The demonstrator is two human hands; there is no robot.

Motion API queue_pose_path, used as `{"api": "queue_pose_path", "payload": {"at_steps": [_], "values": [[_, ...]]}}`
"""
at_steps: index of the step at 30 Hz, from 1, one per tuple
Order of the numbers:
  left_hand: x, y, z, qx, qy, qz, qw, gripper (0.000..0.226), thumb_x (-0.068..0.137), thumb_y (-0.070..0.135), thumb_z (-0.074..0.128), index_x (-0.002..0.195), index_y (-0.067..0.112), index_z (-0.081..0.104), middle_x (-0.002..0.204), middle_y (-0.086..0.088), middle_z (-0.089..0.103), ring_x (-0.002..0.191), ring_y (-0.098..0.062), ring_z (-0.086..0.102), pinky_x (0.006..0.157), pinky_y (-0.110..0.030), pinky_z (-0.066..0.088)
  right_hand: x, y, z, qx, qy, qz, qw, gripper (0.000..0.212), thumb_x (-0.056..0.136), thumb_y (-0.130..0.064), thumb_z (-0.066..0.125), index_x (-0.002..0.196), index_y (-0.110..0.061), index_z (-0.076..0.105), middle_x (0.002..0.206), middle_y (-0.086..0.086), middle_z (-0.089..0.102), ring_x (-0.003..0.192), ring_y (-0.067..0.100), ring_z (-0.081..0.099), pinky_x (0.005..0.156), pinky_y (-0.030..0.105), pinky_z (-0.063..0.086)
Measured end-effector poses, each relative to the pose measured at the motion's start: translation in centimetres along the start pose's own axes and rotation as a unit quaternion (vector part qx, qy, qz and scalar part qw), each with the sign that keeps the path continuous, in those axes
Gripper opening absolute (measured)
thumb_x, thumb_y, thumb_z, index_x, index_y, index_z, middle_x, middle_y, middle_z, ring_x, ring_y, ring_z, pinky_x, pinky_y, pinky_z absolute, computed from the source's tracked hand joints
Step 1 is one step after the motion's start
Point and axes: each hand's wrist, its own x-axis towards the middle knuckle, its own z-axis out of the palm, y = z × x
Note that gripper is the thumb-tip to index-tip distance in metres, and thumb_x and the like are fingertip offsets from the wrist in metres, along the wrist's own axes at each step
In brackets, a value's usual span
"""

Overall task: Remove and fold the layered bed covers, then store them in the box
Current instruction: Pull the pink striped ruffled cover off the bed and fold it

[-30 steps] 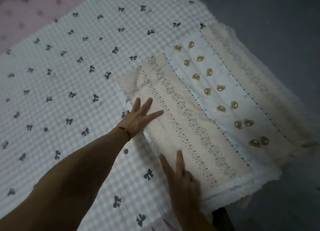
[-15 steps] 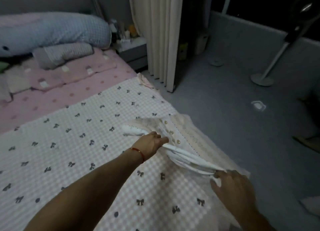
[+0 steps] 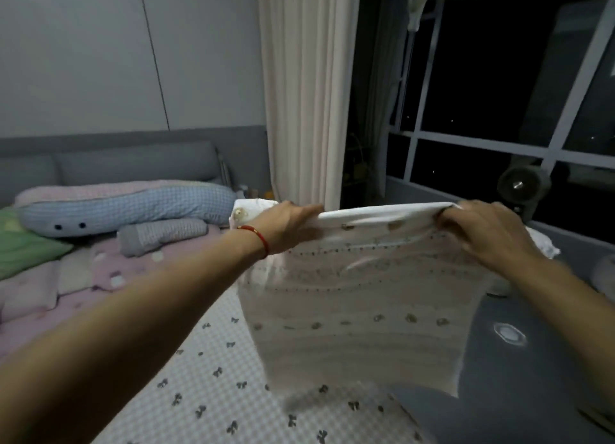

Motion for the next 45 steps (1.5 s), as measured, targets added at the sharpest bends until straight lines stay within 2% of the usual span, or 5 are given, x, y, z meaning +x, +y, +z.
{"api": "queue_pose_path", "payload": {"at_steps": [7, 22, 28, 35, 45], "values": [[-6.8, -5.3, -12.3, 0.098, -0.065, -0.127, 0.985, 0.034, 0.079, 0.024, 0.082, 0.107, 0.015, 0.065, 0.095, -0.003, 0.063, 0.083, -0.019, 0.053, 0.069, -0.025, 0.036, 8.7, -5.8, -4.5, 0.068, -0.008, -0.106, 0.992, 0.034, 0.088, -0.022, 0.07, 0.11, -0.04, 0.054, 0.096, -0.009, 0.06, 0.088, 0.022, 0.061, 0.057, 0.033, 0.043], [-26.3, -15.9, -20.1, 0.116, -0.161, -0.274, 0.941, 0.06, 0.051, 0.085, 0.06, 0.088, 0.038, 0.06, 0.082, 0.012, 0.066, 0.079, -0.015, 0.066, 0.076, -0.04, 0.058, 14.8, -25.0, -5.1, 0.285, -0.209, -0.229, 0.907, 0.016, 0.085, -0.028, 0.081, 0.101, -0.03, 0.077, 0.11, -0.021, 0.069, 0.111, -0.001, 0.064, 0.1, 0.022, 0.046], [-29.2, -17.0, -20.3, 0.006, -0.264, -0.3, 0.917, 0.056, 0.063, 0.065, 0.084, 0.1, 0.025, 0.069, 0.093, 0.012, 0.074, 0.087, -0.008, 0.07, 0.081, -0.032, 0.058, 15.5, -27.1, -4.5, 0.373, -0.349, -0.265, 0.818, 0.019, 0.094, -0.017, 0.072, 0.112, -0.019, 0.075, 0.127, -0.013, 0.067, 0.123, -0.007, 0.056, 0.107, 0.012, 0.039], [-28.1, -18.6, -15.4, 0.027, -0.399, -0.386, 0.831, 0.036, 0.073, 0.038, 0.087, 0.096, 0.019, 0.067, 0.101, -0.004, 0.075, 0.094, -0.025, 0.072, 0.081, -0.04, 0.059, 19.1, -28.6, 2.2, 0.366, -0.413, -0.286, 0.783, 0.015, 0.09, -0.01, 0.075, 0.095, -0.023, 0.077, 0.101, -0.009, 0.075, 0.099, 0.005, 0.068, 0.093, 0.027, 0.053], [-24.5, -21.8, -5.9, 0.165, -0.08, -0.525, 0.831, 0.026, 0.086, 0.021, 0.073, 0.108, 0.009, 0.069, 0.113, -0.021, 0.066, 0.105, -0.04, 0.063, 0.084, -0.04, 0.05, 23.9, -31.6, 16.3, 0.393, -0.188, -0.271, 0.858, 0.041, 0.074, 0.025, 0.062, 0.087, -0.013, 0.07, 0.11, 0.013, 0.074, 0.108, 0.025, 0.068, 0.096, 0.041, 0.055]]}}
